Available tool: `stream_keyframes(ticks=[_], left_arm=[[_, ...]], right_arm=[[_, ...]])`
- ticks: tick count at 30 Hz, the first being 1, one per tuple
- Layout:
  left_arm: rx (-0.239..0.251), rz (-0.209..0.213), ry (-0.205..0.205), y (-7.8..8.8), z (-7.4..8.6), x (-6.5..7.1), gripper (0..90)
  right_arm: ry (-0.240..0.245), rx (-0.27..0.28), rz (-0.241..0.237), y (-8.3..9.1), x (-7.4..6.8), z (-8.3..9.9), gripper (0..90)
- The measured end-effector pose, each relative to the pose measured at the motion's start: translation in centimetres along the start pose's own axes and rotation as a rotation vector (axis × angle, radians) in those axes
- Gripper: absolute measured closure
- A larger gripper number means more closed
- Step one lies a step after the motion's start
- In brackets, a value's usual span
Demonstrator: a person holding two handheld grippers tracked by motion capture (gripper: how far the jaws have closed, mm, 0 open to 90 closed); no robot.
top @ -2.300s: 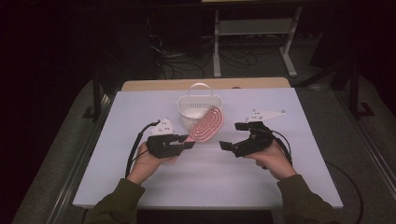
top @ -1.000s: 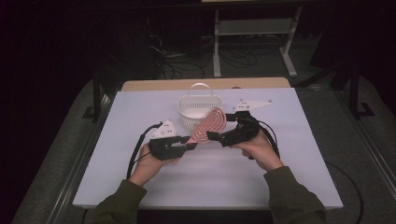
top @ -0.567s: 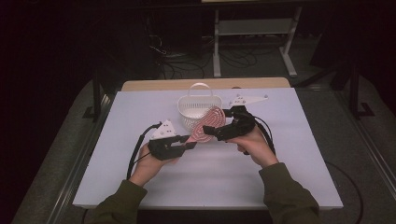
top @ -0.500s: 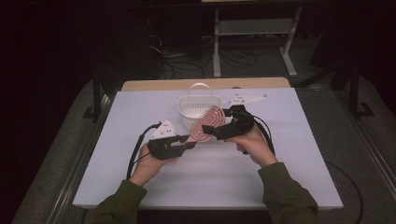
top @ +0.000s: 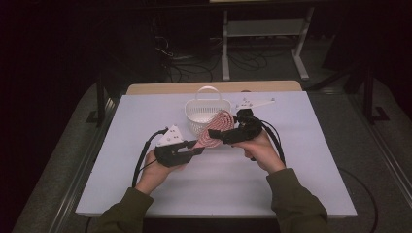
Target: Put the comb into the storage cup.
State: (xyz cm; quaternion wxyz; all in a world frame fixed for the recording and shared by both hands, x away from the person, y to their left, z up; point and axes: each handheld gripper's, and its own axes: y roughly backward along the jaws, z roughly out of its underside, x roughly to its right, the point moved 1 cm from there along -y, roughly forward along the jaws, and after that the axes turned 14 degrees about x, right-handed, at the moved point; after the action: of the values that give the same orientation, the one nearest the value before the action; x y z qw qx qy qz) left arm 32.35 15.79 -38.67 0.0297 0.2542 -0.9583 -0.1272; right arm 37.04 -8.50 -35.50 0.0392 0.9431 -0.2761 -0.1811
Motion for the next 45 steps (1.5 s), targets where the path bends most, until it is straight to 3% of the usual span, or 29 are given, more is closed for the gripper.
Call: stream_keyframes(ticks=[14,30,45], left_arm=[[-0.008,-0.016,-0.028,-0.22,0.22,0.23,70.2],[-0.006,-0.027,-0.035,-0.27,0.27,0.23,70.1],[-0.021,-0.032,-0.030,-0.32,0.37,0.05,70.1]], right_arm=[[-0.040,0.007,-0.013,0.27,0.35,0.18,22.9],[-0.076,0.006,-0.055,0.27,0.52,0.31,39.9],[-0.097,0.006,-0.078,0.18,0.65,0.46,49.3]])
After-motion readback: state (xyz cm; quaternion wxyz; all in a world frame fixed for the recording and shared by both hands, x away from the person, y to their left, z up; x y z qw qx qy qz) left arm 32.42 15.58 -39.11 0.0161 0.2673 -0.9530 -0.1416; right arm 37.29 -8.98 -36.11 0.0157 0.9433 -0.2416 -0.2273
